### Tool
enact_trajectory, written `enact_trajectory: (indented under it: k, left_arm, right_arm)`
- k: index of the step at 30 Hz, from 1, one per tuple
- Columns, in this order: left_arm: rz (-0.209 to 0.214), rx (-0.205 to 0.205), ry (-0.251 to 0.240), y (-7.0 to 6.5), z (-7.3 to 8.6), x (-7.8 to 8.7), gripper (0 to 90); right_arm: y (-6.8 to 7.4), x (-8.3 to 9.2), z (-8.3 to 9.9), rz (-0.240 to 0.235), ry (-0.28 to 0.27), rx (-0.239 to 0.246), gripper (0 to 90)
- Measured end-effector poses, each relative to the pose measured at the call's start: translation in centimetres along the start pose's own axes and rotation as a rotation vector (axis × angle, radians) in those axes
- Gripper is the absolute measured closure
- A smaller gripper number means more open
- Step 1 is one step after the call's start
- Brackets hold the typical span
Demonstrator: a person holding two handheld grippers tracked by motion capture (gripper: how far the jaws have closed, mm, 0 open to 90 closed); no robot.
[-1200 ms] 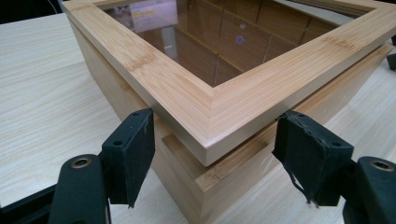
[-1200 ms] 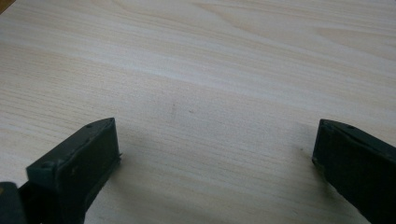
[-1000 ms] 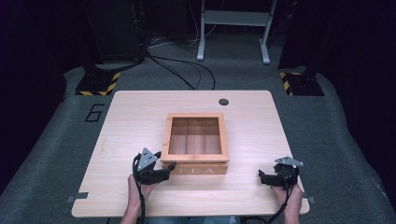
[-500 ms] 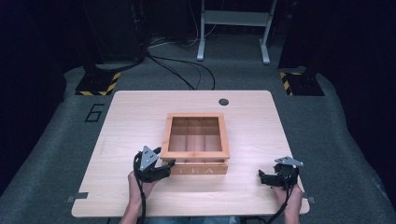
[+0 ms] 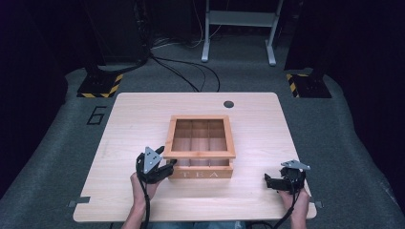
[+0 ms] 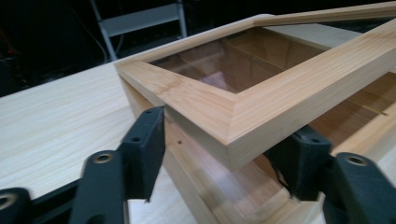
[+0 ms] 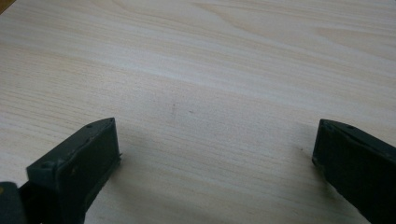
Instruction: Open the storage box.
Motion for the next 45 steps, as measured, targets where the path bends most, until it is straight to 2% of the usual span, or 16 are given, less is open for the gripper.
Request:
enact_trajectory:
  k: [1,3,4,7,10,14,18,23,30,36,45]
  left_arm:
    - [0.002,0.013,-0.005,0.0,-0.1,0.0,42.8]
    - [-0.006,0.002,-0.011,0.3,-0.3,0.0,45.3]
    - [-0.007,0.013,-0.013,0.3,-0.5,0.0,46.3]
    - [-0.038,0.007,-0.045,0.3,-0.9,0.0,47.3]
    - [-0.066,0.009,-0.057,0.4,-1.6,-0.3,44.9]
    - [-0.072,0.017,-0.061,0.6,-2.2,-0.5,41.7]
    - [-0.078,0.006,-0.066,0.9,-3.2,-0.5,41.0]
    - [-0.067,-0.014,-0.08,1.3,-4.6,-0.6,47.5]
    - [-0.051,-0.008,-0.07,2.6,-6.7,-0.8,53.6]
    - [-0.059,-0.014,-0.079,3.2,-7.9,-0.8,55.9]
    - [-0.047,0.006,-0.074,4.0,-9.2,-1.1,58.6]
  right_arm:
    - [0.0,0.0,0.0,0.0,0.003,0.004,0.0]
    - [0.0,0.0,0.0,0.0,0.0,-0.003,0.0]
    - [0.0,0.0,0.0,-0.001,0.0,-0.001,0.0]
    - [0.0,0.0,0.0,0.0,0.004,0.007,0.0]
    - [0.0,0.0,0.0,0.001,0.002,0.001,0.0]
    - [0.0,0.0,0.0,0.001,0.001,-0.002,0.0]
    - [0.0,0.0,0.0,0.0,0.001,-0.002,0.1]
    - [0.0,0.0,0.0,0.001,0.001,-0.003,0.1]
    - [0.0,0.0,0.0,0.001,0.001,-0.002,0.0]
    - [0.0,0.0,0.0,0.0,0.001,-0.003,0.0]
    - [0.0,0.0,0.0,0.001,0.001,-0.003,0.0]
Point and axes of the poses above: each handheld gripper's, and its own axes: x roughly backward along the jaws, z roughly out of its underside, y roughly to its left, the point moved 3 cm from there along -x, roughly forward along the jaws, and after that the axes turned 1 degree about -z, right-handed, at the moved point
